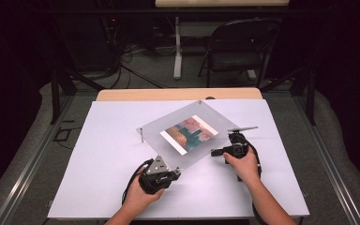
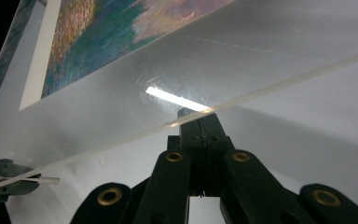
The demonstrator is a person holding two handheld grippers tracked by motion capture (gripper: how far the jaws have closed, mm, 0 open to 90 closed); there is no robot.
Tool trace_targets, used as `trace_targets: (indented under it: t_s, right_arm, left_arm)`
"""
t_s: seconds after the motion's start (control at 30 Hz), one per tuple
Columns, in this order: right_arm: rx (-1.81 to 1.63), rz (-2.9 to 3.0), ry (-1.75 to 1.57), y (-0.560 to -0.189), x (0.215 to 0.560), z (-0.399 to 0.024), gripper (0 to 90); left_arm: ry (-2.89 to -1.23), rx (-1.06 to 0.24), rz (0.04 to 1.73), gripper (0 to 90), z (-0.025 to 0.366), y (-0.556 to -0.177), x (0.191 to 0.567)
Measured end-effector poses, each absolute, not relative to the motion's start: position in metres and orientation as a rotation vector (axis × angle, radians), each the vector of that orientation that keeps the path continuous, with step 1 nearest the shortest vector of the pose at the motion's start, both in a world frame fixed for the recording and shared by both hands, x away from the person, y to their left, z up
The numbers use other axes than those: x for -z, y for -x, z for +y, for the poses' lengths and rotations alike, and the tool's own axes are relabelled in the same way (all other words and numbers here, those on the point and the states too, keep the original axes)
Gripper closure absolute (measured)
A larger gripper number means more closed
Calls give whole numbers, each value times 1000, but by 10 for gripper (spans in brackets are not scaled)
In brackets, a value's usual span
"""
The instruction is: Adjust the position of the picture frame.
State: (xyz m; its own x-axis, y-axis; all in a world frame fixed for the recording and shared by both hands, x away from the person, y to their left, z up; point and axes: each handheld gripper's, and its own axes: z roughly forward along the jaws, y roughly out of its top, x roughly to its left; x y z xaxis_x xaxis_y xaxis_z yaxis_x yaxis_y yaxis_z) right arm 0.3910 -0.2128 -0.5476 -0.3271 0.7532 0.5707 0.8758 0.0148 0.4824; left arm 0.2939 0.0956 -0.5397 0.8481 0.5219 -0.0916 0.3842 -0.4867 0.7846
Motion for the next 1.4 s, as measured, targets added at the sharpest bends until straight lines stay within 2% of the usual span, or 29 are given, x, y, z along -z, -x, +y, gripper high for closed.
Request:
trace_targets:
  t_s: [0.13,0.3,0.43,0.63,0.87,0.97,1.0,1.1,1.3,1.4]
  right_arm:
    - [1250,-2134,1754,-380,543,-225,900]
    - [1364,-2094,1804,-358,536,-248,854]
    - [1486,-2142,1819,-340,532,-260,791]
    - [1580,-2194,1791,-322,527,-262,713]
    - [1679,-2292,1723,-296,520,-252,588]
    - [1717,-2398,1687,-279,519,-244,515]
    - [1717,-2398,1687,-279,519,-244,515]
    - [1772,-2474,1658,-266,519,-238,471]
    - [1821,-2538,1602,-265,520,-231,463]
    - [1858,-2563,1535,-272,524,-223,452]
  left_arm:
    - [-2169,-192,632,855,87,-296,542]
    - [-2192,-172,592,855,69,-299,544]
    - [-2228,-167,550,854,50,-299,548]
    - [-2239,-139,540,845,49,-302,547]
    - [-2183,-166,532,737,70,-298,538]
    - [-2154,-187,564,644,82,-297,536]
    - [-2141,-189,574,644,87,-296,535]
    - [-2077,-221,644,547,106,-296,530]
    - [-2012,-272,748,527,137,-303,527]
    - [-1973,-307,827,489,156,-310,528]
